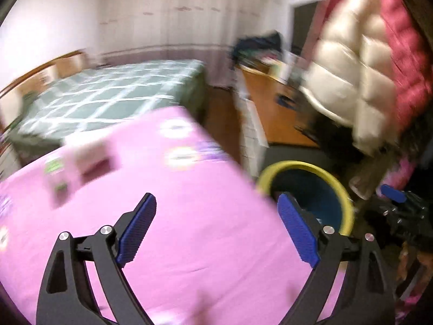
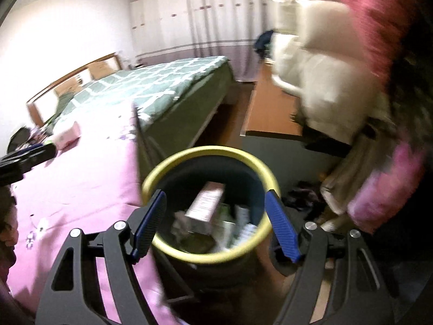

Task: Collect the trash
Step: 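Move both open grippers back toward the remaining items on the table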

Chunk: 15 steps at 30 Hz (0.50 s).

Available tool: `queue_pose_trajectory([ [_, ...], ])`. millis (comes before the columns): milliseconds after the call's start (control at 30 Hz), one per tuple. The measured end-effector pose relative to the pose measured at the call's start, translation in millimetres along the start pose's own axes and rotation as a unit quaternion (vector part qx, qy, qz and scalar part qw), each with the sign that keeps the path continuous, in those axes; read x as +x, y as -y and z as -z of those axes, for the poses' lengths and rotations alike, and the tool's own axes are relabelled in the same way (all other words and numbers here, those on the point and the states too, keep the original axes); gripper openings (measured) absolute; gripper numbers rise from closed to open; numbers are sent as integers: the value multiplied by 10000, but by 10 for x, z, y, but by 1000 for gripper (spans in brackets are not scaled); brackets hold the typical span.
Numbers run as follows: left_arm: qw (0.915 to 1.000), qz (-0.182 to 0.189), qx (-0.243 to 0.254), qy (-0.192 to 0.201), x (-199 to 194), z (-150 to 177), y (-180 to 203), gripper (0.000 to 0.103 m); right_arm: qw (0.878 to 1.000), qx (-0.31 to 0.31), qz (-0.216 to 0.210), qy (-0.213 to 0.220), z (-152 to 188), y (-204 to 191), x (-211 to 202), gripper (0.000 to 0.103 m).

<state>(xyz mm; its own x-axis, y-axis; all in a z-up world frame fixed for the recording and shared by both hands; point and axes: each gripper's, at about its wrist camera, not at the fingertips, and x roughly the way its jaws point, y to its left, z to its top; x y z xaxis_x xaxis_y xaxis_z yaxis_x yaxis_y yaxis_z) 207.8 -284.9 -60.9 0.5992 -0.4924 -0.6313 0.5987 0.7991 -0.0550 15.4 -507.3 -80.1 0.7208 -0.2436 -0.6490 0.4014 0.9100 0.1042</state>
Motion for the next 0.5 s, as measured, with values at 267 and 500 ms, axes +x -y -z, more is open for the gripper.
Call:
queue_pose_trajectory([
  [267,9759,-1790,-1175,421,-540,588,-1776,94,9946,-676,-762,-188,-306,-943,291,72],
  [500,9509,-2256,-2094,337,-627,1001,-2708,94,9847,-1179,-1283,-89,-656,-1965,507,78],
])
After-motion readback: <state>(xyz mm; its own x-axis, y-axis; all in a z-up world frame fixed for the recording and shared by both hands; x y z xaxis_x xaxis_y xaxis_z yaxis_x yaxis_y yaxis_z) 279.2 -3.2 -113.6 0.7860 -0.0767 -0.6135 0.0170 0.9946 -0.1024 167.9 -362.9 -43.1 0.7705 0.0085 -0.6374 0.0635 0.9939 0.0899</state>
